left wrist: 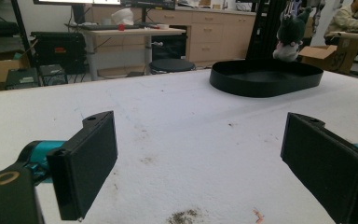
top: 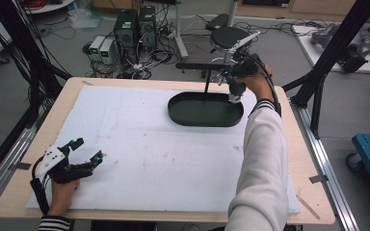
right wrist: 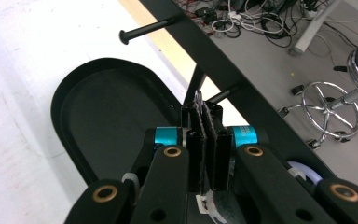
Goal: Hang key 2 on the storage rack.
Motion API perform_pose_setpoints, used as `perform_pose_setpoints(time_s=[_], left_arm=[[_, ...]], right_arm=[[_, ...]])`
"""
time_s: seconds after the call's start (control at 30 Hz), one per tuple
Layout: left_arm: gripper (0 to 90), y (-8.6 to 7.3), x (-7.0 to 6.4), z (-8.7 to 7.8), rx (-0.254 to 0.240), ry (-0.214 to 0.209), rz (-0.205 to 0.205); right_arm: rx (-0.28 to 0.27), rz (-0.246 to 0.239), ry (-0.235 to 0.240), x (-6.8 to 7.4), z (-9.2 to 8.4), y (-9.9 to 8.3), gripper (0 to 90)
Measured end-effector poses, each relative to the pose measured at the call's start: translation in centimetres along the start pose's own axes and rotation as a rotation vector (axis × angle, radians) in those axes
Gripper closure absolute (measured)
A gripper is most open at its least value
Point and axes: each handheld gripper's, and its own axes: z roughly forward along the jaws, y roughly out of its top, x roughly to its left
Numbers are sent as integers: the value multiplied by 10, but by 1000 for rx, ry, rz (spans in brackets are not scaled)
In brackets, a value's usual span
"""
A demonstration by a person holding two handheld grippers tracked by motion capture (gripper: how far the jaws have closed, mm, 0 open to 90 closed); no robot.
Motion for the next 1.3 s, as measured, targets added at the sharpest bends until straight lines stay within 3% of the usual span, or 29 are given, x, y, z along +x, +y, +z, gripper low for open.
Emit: perform_pose_setpoints(time_s=[0.57, 0.87, 0.97, 1.0, 1.13, 1.2, 1.3], left_arm=[[112, 0, 0, 0, 1, -2, 2], [112, 0, 0, 0, 1, -2, 2], [112, 0, 0, 0, 1, -2, 2], [111, 0, 0, 0, 1, -2, 2], [112, 0, 0, 0, 0, -1, 1], [112, 0, 0, 1, -1, -1, -2], [112, 0, 0, 0, 2, -2, -1]], right_arm=[[-16, 6, -52, -6, 9, -3, 867], [-21, 13, -82, -8, 3, -5, 733], [-36, 12, -94, -8, 0, -5, 653], [-43, 12, -101, -8, -1, -5, 587], [-93, 19, -164, -4, -6, -4, 125], [-153, 74, -135, -2, -10, -5, 5], [-204, 103, -118, 1, -19, -7, 5]])
